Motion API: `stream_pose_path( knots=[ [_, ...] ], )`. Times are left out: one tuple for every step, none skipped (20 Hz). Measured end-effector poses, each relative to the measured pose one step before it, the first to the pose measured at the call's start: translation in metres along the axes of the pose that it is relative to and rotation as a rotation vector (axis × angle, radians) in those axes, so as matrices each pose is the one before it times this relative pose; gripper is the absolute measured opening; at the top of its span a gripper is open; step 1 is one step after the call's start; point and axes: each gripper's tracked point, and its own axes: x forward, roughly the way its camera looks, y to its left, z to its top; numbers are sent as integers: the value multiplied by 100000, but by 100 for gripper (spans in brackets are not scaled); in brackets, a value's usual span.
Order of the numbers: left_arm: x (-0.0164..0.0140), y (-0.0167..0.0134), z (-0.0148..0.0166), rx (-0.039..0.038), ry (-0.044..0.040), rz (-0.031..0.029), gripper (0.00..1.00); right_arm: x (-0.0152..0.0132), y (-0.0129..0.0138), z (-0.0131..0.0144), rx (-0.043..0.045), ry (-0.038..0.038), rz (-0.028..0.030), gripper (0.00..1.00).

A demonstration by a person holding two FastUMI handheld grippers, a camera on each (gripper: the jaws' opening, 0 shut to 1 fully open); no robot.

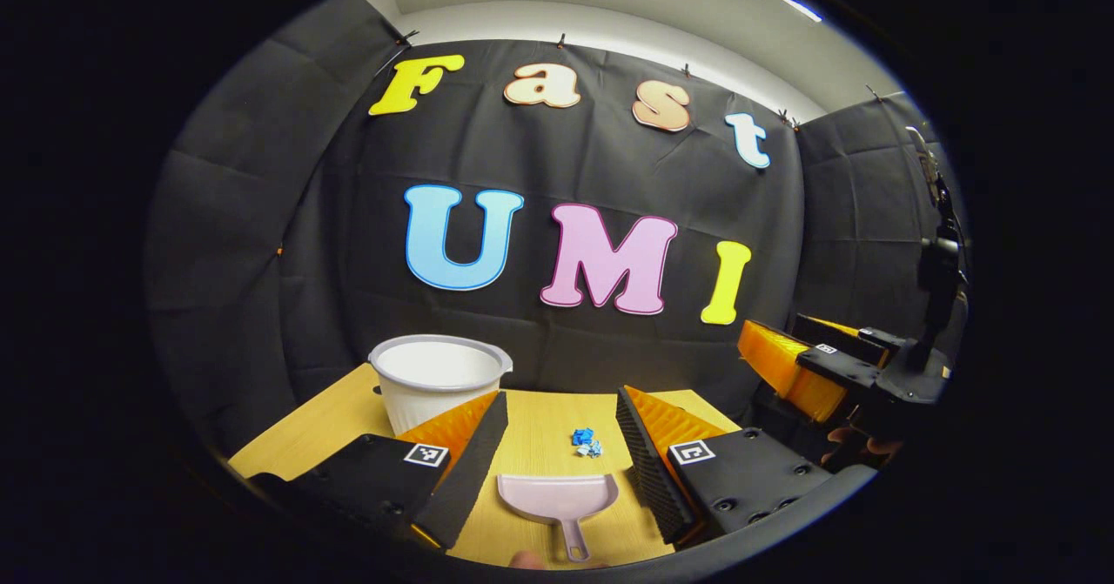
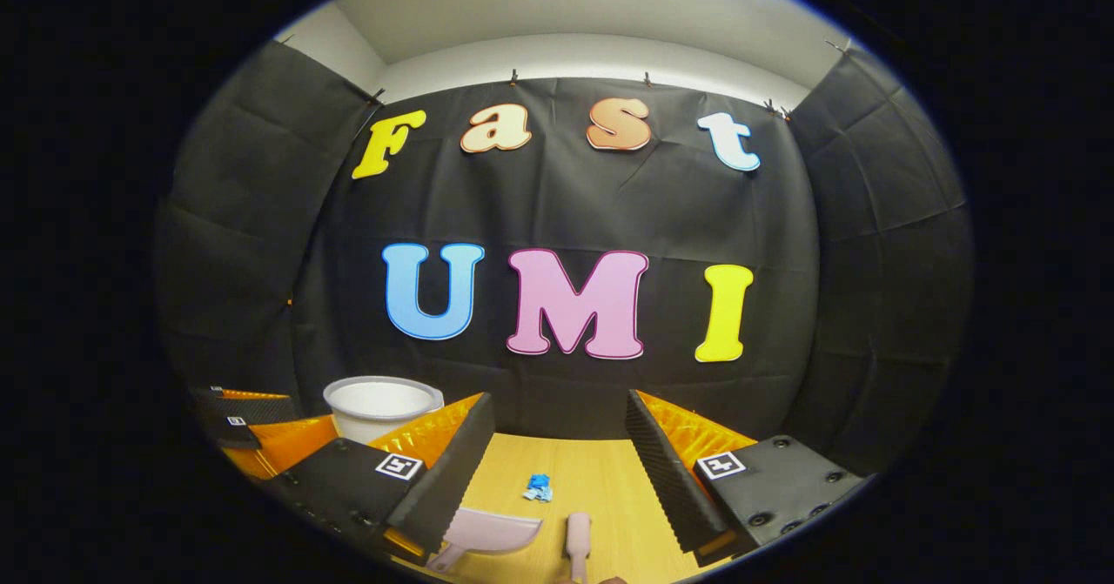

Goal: Pick up the small broom and dustpan from the desktop, sweep the trash into the dustpan with the broom, and then empty the trash into the garbage bin.

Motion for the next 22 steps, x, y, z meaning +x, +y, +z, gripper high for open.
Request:
stream_pose_path(
  knots=[
    [135, 74, -472, -110, 981, 76, 75, 12, 119, -293, -892, 305, 351, 96],
    [160, 56, -236, -68, 1017, 11, 75, 180, 115, -351, -481, 492, 130, 96],
    [269, -78, -462, -77, 1063, -427, 75, 165, 19, -344, -164, 682, 102, 98],
    [450, -168, -497, -195, 1327, -1325, 75, 97, -98, -431, -126, 1016, -103, 98],
    [468, -228, -943, -5, 2467, -534, 75, 311, -182, -444, -178, 1034, -538, 98],
    [441, 30, -629, 218, 2224, 123, 75, 163, -302, -457, 282, 1328, -527, 98],
    [378, -122, -445, 383, 1252, -88, 75, 156, -153, -270, 890, 863, -53, 98],
    [383, -289, -306, 416, 783, -567, 75, 239, -312, -106, 816, 308, -274, 98],
    [424, -263, -334, 147, 914, -347, 75, 165, -360, -98, 201, -166, -500, 98],
    [601, -274, -545, -158, 2301, -479, 75, 343, -357, -144, -23, 153, -536, 96],
    [726, -144, -1125, -599, 4173, 107, 75, 316, -312, -192, 167, 430, -60, 96],
    [714, -258, -1154, -1215, 5146, -252, 75, 261, -218, -289, 262, 457, 46, 98],
    [712, -154, -1163, -2229, 4372, 225, 75, 318, -393, -241, 216, 263, -249, 98],
    [836, 129, -1228, -2584, 4803, 2067, 75, 271, -375, -220, 367, 298, -71, 96],
    [807, 357, -1114, -3156, 6177, 2782, 75, 319, -302, -277, 509, 538, 166, 96],
    [814, 429, -1553, -3316, 7951, 3257, 75, 275, -314, -348, 322, 518, 73, 98],
    [681, 240, -2505, -2994, 12243, 2430, 75, 295, -373, -388, 107, 707, 160, 98],
    [612, 57, -1192, -3040, 7320, 1380, 77, 333, -404, -437, 101, 725, 139, 98],
    [1838, 347, -2097, -1767, 7236, 1926, 77, 359, -474, -508, 423, 957, 156, 98],
    [1351, 343, -1023, -869, 5069, 1503, 77, 345, -335, -582, 949, 1085, 429, 98],
    [986, 186, -990, 566, 4399, 1079, 77, 348, -226, -926, 1488, 1980, 979, 98],
    [858, -171, -662, 1196, 3452, 1078, 77, 225, -184, -756, 856, 1709, 706, 98]
  ],
)
